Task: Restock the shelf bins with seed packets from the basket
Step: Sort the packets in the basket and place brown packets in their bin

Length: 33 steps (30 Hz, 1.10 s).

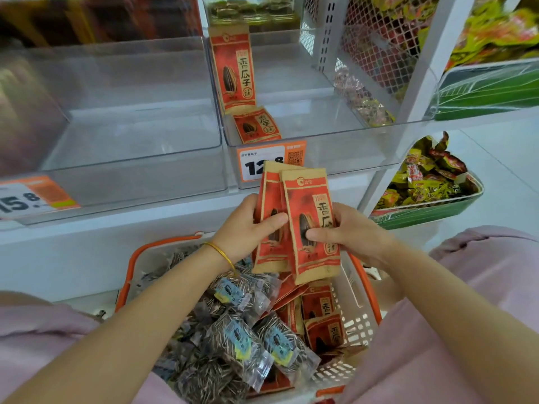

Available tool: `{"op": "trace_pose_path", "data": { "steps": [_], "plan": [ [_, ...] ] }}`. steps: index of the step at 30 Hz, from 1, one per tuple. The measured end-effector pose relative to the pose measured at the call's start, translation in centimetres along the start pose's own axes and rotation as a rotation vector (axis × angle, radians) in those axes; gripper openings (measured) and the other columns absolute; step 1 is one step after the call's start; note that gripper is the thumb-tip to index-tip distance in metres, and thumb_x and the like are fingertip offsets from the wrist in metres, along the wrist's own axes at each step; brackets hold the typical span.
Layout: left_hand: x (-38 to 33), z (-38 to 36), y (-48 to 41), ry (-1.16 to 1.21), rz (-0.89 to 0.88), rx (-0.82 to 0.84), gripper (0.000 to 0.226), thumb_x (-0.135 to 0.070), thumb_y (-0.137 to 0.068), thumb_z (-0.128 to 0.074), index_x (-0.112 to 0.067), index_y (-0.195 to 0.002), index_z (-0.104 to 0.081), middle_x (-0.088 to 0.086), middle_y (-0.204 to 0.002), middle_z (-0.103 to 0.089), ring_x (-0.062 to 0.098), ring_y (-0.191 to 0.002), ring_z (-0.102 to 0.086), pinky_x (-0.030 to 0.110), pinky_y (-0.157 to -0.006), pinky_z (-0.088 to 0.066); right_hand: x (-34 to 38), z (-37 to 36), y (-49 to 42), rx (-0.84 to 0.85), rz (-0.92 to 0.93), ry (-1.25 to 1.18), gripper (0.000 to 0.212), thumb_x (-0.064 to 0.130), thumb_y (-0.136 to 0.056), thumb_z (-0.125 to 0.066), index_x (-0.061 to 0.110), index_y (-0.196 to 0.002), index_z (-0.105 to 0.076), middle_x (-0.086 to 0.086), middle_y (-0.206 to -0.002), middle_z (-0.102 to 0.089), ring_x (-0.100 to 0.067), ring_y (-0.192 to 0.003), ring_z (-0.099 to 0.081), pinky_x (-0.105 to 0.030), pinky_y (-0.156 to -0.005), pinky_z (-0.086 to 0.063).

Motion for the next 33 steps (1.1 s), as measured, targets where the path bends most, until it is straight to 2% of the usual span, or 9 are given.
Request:
{"op": "trace_pose_path", "data": {
  "steps": [5, 11, 14, 17, 20, 22, 24, 27, 33],
  "plan": [
    [-0.9, 0.6, 0.8, 0.079, -0.024, -0.004, 0.032, -0.030, -0.091, -0.057, -0.018, -0.120, -0.051, 0.002, -0.118, -0.063, 0.015, -0.108, -0.060, 0.042, -0.097, -0.047, 1.8, 1.9, 1.2, 0.071, 0.093, -0.342, 0.064, 0.036, -0.054, -0.089, 0.018, -0.109, -0.062, -0.008, -0.104, -0.071, -0.026, -0.095, -0.069, -0.035, -0.077, -0.056],
    [-4.7, 0.3, 0.9, 0.160, -0.071, -0.024, 0.012, -0.028, -0.096, -0.046, -0.033, -0.106, -0.052, 0.005, -0.122, -0.060, 0.020, -0.113, -0.057, 0.047, -0.101, -0.044, 3.0, -0.3, 2.2, 0.063, 0.108, -0.467, 0.089, 0.036, -0.046, -0.093, 0.016, -0.123, -0.052, -0.013, -0.109, -0.069, -0.029, -0.096, -0.069, -0.039, -0.075, -0.056],
    [-7.5, 0.5, 0.2, 0.222, -0.024, -0.009, 0.014, -0.038, -0.097, -0.042, -0.032, -0.107, -0.049, 0.004, -0.124, -0.060, 0.023, -0.114, -0.057, 0.050, -0.100, -0.043, 5.9, -0.9, 3.2, 0.116, 0.136, -0.448, 0.077, 0.035, -0.045, -0.093, 0.017, -0.112, -0.060, -0.010, -0.101, -0.072, -0.025, -0.087, -0.071, -0.035, -0.070, -0.057],
    [-11.7, 1.2, -1.1, 0.201, -0.037, 0.021, 0.042, -0.055, -0.088, -0.039, -0.025, -0.115, -0.052, 0.005, -0.122, -0.062, 0.025, -0.110, -0.060, 0.047, -0.099, -0.045, 10.0, -0.8, 2.9, 0.153, 0.157, -0.384, 0.059, 0.033, -0.046, -0.091, 0.017, -0.099, -0.071, -0.011, -0.097, -0.073, -0.024, -0.083, -0.072, -0.034, -0.067, -0.058],
    [-15.7, 4.3, -2.5, -0.062, -0.198, -0.149, 0.039, -0.048, -0.095, -0.034, -0.013, -0.094, -0.052, 0.014, -0.097, -0.061, 0.029, -0.089, -0.061, 0.027, -0.083, -0.048, 13.9, 1.2, 1.0, 0.058, 0.105, -0.382, 0.044, 0.031, -0.050, -0.086, 0.013, -0.089, -0.074, -0.009, -0.085, -0.074, -0.021, -0.069, -0.072, -0.033, -0.057, -0.058],
    [-17.5, 7.8, -3.0, -0.362, -0.342, -0.411, 0.030, -0.032, -0.100, -0.034, -0.012, -0.084, -0.050, 0.011, -0.084, -0.052, 0.025, -0.080, -0.052, 0.025, -0.063, -0.035, 16.1, 3.1, -1.4, -0.066, 0.048, -0.286, 0.025, 0.031, -0.073, -0.073, 0.014, -0.091, -0.068, -0.004, -0.075, -0.073, -0.016, -0.060, -0.070, -0.028, -0.048, -0.056],
    [-17.4, 10.6, -4.5, -0.645, -0.403, -0.578, 0.024, -0.021, -0.096, -0.039, -0.010, -0.087, -0.059, 0.009, -0.089, -0.057, 0.027, -0.092, -0.053, 0.029, -0.074, -0.034, 17.5, 4.4, -5.0, -0.155, -0.028, -0.192, 0.019, 0.028, -0.085, -0.064, 0.014, -0.097, -0.063, -0.003, -0.077, -0.073, -0.016, -0.063, -0.070, -0.028, -0.054, -0.058],
    [-14.7, 12.9, -8.0, -0.820, -0.292, -0.498, 0.028, -0.014, -0.089, -0.047, -0.007, -0.113, -0.058, 0.013, -0.113, -0.056, 0.031, -0.113, -0.047, 0.035, -0.093, -0.033, 17.4, 3.7, -10.7, -0.148, -0.179, -0.009, 0.028, 0.030, -0.083, -0.068, 0.013, -0.104, -0.060, -0.006, -0.092, -0.070, -0.018, -0.077, -0.067, -0.031, -0.069, -0.055],
    [-11.2, 12.4, -10.1, -0.764, -0.235, -0.257, 0.061, -0.032, -0.071, -0.037, -0.010, -0.126, -0.051, 0.011, -0.127, -0.050, 0.028, -0.119, -0.045, 0.038, -0.103, -0.038, 14.3, 1.4, -17.3, -0.175, -0.252, 0.178, 0.031, 0.023, -0.080, -0.073, 0.007, -0.104, -0.063, -0.011, -0.095, -0.070, -0.025, -0.084, -0.067, -0.035, -0.077, -0.056]
  ]
}}
Point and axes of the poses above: each hand's wrist, its own y-axis away from the middle knuckle, its own z-axis out of the back of the hand, x = y × z, the point moved 7 cm from there along -y, towards the middle knuckle
